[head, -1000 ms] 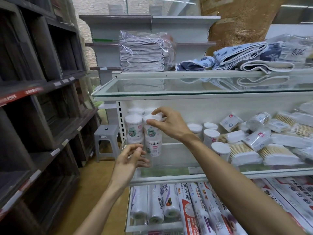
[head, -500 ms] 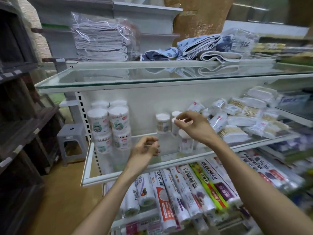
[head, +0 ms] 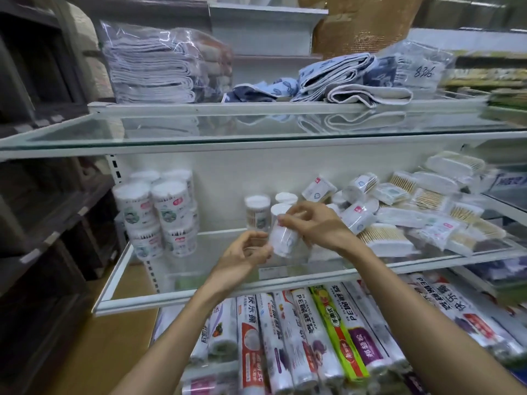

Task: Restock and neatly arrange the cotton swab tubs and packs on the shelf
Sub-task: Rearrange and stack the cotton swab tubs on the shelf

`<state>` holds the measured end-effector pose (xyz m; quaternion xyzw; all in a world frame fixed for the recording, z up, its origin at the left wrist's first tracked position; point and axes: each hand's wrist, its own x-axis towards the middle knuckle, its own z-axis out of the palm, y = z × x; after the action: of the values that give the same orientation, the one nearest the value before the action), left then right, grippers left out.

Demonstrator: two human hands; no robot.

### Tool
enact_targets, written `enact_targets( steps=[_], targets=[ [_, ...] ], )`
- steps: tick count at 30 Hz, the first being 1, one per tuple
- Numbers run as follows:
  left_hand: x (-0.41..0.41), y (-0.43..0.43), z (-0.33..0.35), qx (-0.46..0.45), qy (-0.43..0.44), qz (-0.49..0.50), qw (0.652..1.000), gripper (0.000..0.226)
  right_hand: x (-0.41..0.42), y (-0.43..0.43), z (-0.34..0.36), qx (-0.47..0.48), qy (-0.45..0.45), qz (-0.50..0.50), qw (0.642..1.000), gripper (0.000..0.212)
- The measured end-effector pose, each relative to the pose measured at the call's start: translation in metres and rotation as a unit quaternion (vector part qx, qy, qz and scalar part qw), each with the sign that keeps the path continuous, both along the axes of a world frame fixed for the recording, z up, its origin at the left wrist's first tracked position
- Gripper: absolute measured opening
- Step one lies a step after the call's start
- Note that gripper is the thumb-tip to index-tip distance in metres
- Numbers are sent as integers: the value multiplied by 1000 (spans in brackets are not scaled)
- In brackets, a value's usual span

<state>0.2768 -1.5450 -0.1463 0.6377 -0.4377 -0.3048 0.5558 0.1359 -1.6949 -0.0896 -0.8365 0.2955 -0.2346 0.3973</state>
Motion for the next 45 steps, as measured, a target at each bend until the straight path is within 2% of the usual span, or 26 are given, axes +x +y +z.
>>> enact_targets(
  steps=[6,11,15,18,22,26,28,34,39,45],
  targets=[
    [-9,-2,8,-16,52,38,998,35,12,-11,-1,12,-63,48,997,29],
    [-8,-6,5,-66,105,104,987,33,17,-13,-5,93,-105,97,985,25],
    [6,-10,20,-108,78,151,979,31,16,-14,-3,209,-133,140,959,28],
    [13,-11,30,-130,68,148,978,28,20,-15,-1,220,-139,146,955,34],
    [16,-7,26,-132,79,140,978,31,25,-14,5,179,-140,138,964,35],
    [12,2,12,-69,61,135,987,27,41,-15,10,64,-107,99,987,30],
    [13,7,5,-66,58,156,984,19,54,-13,15,4,-79,82,993,33],
    [30,32,0,-60,51,178,981,8,120,1,19,-133,-45,117,983,33],
    [44,47,4,-54,23,170,984,9,170,9,1,-198,24,150,968,35],
    [48,56,7,-63,16,151,986,9,196,7,-22,-215,46,135,966,33]
  ],
)
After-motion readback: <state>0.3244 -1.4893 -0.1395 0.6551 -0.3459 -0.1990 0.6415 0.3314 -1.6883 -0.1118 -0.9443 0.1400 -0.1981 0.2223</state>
